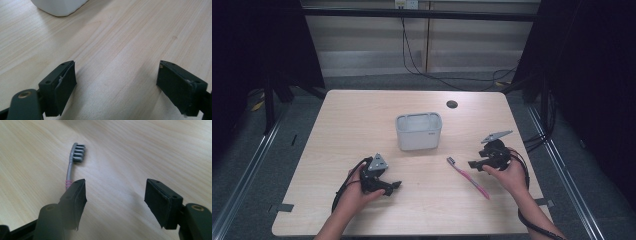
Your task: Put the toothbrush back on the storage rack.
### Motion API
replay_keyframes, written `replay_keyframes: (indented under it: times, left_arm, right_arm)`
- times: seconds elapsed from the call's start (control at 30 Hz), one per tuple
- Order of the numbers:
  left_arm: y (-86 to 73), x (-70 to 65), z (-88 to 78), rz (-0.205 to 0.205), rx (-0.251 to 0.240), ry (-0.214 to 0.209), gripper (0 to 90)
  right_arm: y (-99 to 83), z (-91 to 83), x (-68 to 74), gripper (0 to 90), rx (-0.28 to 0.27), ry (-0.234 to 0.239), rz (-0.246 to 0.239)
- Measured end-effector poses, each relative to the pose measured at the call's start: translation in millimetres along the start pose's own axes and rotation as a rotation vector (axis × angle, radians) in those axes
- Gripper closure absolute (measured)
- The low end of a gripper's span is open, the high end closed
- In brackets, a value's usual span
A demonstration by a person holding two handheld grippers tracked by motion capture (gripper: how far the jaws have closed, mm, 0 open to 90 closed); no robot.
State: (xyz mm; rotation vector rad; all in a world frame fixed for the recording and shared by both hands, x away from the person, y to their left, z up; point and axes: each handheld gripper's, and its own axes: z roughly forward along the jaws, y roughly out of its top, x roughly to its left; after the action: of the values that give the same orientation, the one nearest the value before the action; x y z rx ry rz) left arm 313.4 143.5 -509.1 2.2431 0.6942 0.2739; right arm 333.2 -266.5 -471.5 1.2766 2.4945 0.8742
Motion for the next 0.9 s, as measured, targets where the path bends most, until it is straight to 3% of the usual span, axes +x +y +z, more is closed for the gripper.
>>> replay_keyframes:
  times: [0.53, 0.9]
  left_arm:
    - [0.0, 0.0, 0.1, 0.000, 0.000, -0.001, 15.4]
    - [0.0, 0.0, 0.1, -0.001, 0.000, -0.002, 15.4]
  right_arm:
    - [19.5, 11.1, 23.2, 42.5, 0.076, 0.070, -0.064]
    - [23.3, 19.1, 29.8, 51.3, 0.121, 0.094, -0.066]
